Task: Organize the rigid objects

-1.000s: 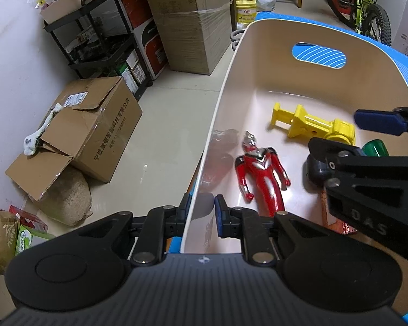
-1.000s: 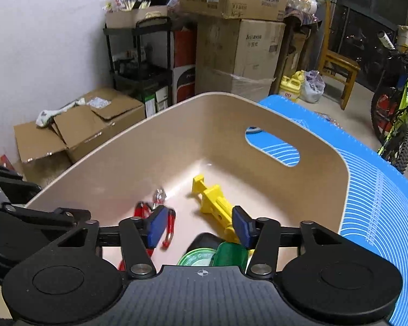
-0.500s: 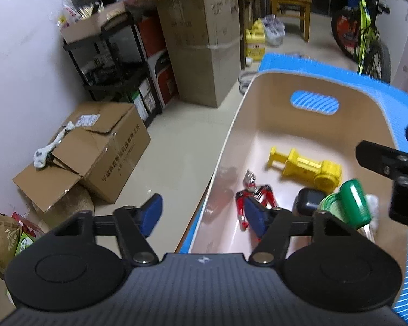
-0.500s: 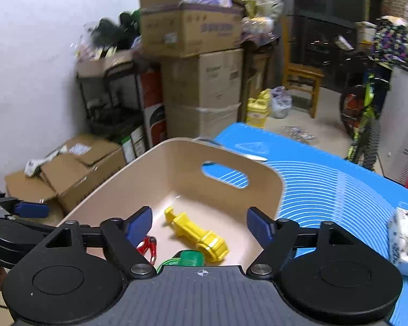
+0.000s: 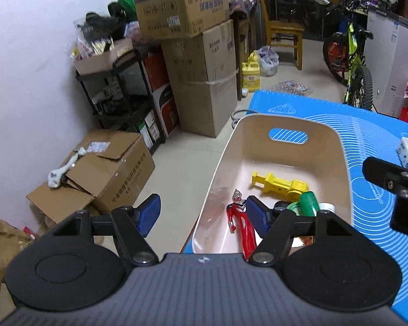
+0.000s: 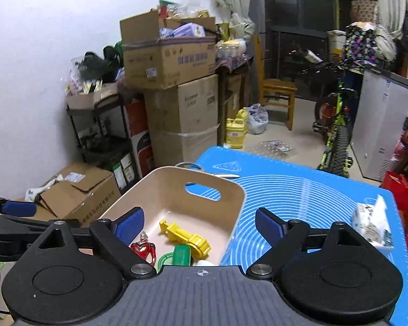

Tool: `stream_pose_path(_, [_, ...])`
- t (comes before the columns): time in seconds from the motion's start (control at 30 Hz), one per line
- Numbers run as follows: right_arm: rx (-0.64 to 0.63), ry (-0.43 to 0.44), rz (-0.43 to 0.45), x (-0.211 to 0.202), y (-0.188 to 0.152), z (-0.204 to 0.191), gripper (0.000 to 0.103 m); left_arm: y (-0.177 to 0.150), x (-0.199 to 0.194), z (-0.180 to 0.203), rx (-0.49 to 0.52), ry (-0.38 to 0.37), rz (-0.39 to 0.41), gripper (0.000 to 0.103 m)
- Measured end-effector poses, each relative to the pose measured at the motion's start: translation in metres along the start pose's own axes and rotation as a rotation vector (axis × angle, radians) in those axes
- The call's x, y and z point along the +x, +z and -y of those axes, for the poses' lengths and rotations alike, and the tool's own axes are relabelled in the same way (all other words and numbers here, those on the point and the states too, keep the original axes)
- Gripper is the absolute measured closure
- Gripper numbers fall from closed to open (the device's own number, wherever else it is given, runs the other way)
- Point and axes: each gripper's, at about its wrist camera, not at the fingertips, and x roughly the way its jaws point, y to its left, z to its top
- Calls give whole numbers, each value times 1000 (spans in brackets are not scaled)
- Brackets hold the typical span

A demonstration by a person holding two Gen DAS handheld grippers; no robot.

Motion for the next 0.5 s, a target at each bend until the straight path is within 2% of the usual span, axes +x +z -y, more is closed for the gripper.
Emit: stream_pose_path(0.5, [20, -95, 57, -138, -25, 18, 8, -28, -104, 23, 26, -76, 81, 32])
